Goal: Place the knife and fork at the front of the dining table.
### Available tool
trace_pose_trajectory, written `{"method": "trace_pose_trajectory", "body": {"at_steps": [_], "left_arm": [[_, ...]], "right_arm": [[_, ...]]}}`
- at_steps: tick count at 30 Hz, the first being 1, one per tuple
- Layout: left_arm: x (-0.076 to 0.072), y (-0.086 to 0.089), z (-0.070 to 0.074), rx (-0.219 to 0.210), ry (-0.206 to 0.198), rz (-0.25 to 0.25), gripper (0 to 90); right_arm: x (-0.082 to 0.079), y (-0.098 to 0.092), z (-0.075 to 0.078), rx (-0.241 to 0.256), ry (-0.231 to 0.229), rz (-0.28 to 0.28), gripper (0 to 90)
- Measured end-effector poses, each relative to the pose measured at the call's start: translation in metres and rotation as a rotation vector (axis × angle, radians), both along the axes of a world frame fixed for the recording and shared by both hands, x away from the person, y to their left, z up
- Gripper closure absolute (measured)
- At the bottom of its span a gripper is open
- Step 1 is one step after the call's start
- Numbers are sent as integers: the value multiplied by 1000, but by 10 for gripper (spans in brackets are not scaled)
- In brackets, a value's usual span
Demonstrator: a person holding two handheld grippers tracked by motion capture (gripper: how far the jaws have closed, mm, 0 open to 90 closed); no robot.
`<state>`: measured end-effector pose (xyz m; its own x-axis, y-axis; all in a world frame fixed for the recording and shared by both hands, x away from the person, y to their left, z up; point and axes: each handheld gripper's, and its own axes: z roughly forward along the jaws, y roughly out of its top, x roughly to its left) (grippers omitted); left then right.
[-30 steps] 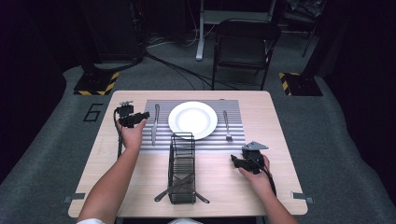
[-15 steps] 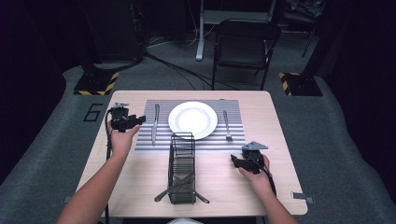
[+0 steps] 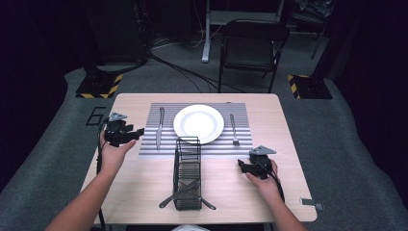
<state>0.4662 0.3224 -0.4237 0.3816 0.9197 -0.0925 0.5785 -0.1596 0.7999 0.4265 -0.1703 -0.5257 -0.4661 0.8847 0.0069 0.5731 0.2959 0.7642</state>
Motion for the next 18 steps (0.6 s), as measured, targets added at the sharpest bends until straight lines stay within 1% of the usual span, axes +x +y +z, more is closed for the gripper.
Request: {"method": "trace_pose_trajectory", "body": {"at_steps": [1, 2, 4, 5, 7, 9, 11, 13, 18], "left_arm": [[-2, 1, 0, -4, -8, -3, 449], [-5, 3, 0, -7, 3, -13, 449], [-10, 5, -2, -10, -4, -18, 449], [-12, 6, -3, -11, 0, -26, 449], [-16, 8, -7, -7, 9, -37, 448], [-19, 10, -12, 0, 10, -33, 448], [-21, 12, -18, 4, 19, -43, 443], [-25, 13, -23, 0, 26, -46, 438], [-33, 16, -39, 7, 47, -71, 434]], "right_arm": [[0, 0, 0, 0, 0, 0, 397], [0, 0, 0, 0, 0, 0, 397], [0, 0, 0, 0, 0, 0, 397], [0, 0, 0, 0, 0, 0, 397], [0, 0, 0, 0, 0, 0, 397], [0, 0, 0, 0, 0, 0, 397], [0, 0, 0, 0, 0, 0, 397], [0, 0, 0, 0, 0, 0, 397], [0, 0, 0, 0, 0, 0, 397]]}}
